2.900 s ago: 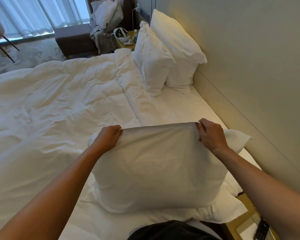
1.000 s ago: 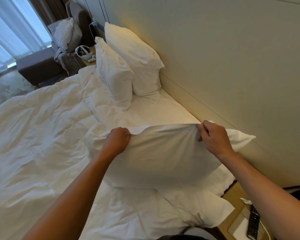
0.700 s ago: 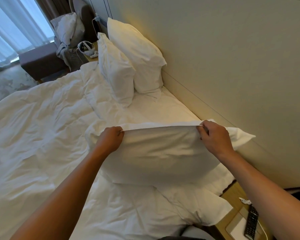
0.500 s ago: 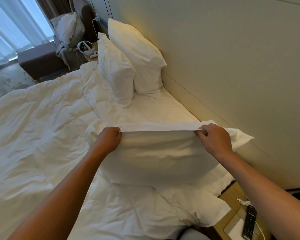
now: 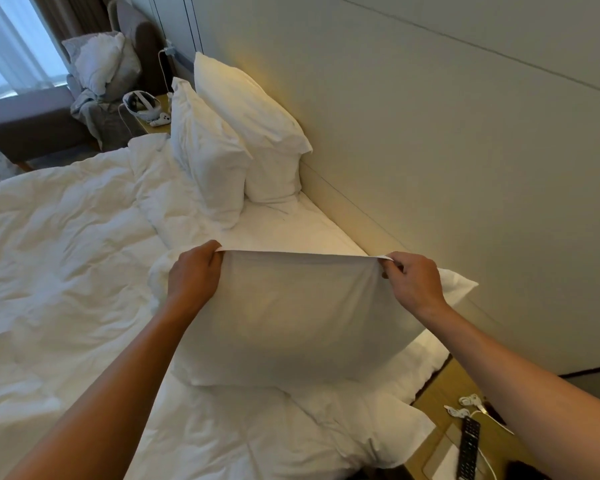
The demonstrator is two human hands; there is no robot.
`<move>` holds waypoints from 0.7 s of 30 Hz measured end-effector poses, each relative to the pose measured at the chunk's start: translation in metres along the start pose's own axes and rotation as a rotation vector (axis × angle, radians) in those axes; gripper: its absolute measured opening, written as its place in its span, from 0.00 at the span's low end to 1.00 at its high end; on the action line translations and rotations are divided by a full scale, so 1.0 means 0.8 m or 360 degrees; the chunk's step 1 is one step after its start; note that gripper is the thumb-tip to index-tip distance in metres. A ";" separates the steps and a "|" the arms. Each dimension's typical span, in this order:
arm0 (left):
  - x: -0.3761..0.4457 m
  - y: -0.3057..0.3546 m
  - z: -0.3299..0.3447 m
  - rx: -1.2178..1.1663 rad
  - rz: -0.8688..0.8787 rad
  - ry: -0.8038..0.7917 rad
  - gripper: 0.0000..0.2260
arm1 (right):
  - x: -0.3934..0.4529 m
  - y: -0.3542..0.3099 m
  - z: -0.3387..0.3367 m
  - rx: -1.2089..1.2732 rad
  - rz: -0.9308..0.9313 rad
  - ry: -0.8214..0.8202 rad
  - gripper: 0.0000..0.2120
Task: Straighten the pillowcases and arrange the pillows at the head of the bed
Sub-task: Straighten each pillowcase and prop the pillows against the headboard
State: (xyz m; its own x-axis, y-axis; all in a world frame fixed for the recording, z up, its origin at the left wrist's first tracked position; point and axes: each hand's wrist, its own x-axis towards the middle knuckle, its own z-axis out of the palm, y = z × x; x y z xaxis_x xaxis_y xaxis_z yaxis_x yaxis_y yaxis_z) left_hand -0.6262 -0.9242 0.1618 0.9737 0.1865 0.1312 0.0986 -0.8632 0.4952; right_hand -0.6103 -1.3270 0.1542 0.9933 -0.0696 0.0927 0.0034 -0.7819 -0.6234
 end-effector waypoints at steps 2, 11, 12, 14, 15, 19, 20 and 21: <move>0.018 0.012 -0.011 -0.0018 0.0045 0.0038 0.11 | 0.009 -0.006 -0.007 0.0024 -0.0012 0.0048 0.15; 0.141 0.110 -0.036 0.0014 0.0344 0.0139 0.12 | 0.059 -0.013 -0.075 -0.0104 -0.0097 0.0461 0.14; 0.156 0.125 -0.034 0.0021 0.0386 0.0163 0.12 | 0.065 -0.010 -0.086 -0.0110 -0.0088 0.0519 0.15; 0.185 0.157 -0.023 0.0078 0.0447 0.0218 0.13 | 0.075 0.000 -0.105 -0.0115 -0.0048 0.0636 0.15; 0.198 0.172 -0.013 0.0111 0.0462 0.0235 0.14 | 0.079 0.007 -0.112 -0.0117 -0.0019 0.0679 0.15; 0.221 0.215 0.049 0.0154 0.0484 0.0150 0.12 | 0.087 0.061 -0.117 -0.0123 0.0148 0.0676 0.15; 0.220 0.219 0.072 0.0178 0.0482 0.0103 0.12 | 0.087 0.079 -0.111 -0.0136 0.0210 0.0622 0.16; 0.216 0.221 0.097 0.0215 0.0471 0.0045 0.12 | 0.085 0.099 -0.103 -0.0152 0.0272 0.0555 0.16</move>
State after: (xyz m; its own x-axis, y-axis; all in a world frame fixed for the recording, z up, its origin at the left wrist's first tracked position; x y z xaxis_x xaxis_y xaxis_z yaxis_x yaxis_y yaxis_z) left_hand -0.4246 -1.0811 0.2058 0.9583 -0.0704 0.2771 -0.1596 -0.9359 0.3141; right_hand -0.5518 -1.4444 0.1753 0.8796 -0.3971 0.2621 -0.1857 -0.7937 -0.5793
